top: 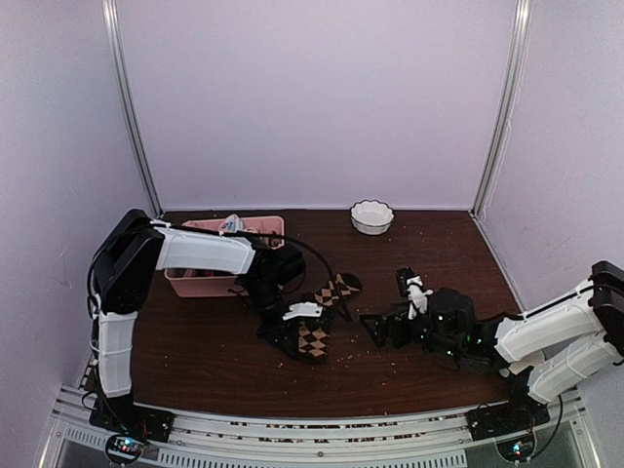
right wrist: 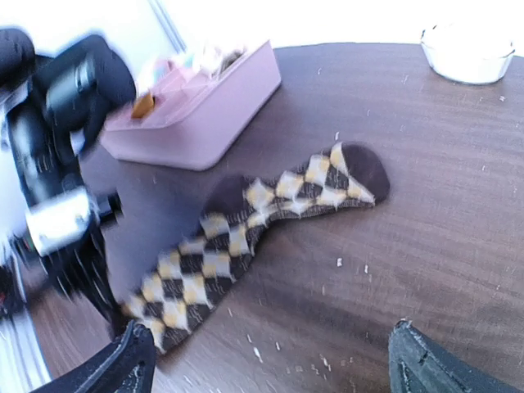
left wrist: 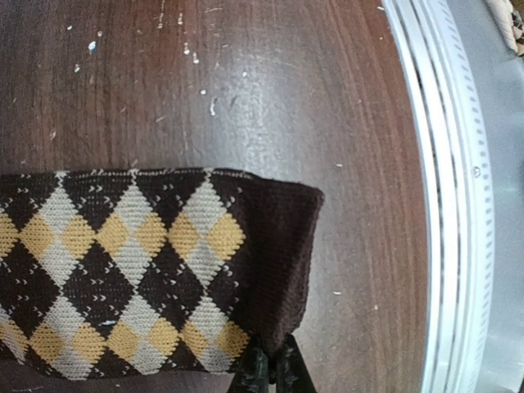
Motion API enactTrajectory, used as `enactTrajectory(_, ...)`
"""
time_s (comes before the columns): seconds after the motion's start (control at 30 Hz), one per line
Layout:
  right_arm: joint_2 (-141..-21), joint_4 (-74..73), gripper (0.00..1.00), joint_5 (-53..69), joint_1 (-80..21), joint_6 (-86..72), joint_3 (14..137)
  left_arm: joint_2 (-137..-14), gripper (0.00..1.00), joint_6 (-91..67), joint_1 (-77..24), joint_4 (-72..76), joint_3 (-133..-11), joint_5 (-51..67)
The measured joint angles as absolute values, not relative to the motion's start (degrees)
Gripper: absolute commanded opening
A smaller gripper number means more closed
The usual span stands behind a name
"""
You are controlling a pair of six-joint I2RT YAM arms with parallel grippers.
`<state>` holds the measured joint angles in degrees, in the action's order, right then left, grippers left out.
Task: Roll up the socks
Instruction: Roll the sock at the center of the board.
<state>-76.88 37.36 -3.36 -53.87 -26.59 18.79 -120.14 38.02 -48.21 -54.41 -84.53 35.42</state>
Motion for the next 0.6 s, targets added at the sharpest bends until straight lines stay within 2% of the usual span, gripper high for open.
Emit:
enactTrajectory(0.2, -83.40, 36.45, 1.00, -3.53, -63.88, -12.88, 19.14, -122.26, 0.00, 38.92, -47.20, -59.51, -88.77, 38.11)
enactTrajectory(0.4, -87.00, 35.66, 0.84, -4.86, -70.06, 2.00, 20.75, -124.66, 0.00, 39.92, -45.87, -62.74, -90.41, 39.94)
enactTrajectory(0.5, -89.84, 35.09, 0.81, -6.26, -71.48, 7.70, 23.57, -125.34, 0.00, 40.32, -45.67, -64.16, -90.78, 40.21)
enactTrajectory(0.6, -93.78, 34.33, 0.73, -7.53, -72.16, 13.26, 27.90, -125.95, 0.00, 40.49, -45.69, -65.01, -91.42, 40.36)
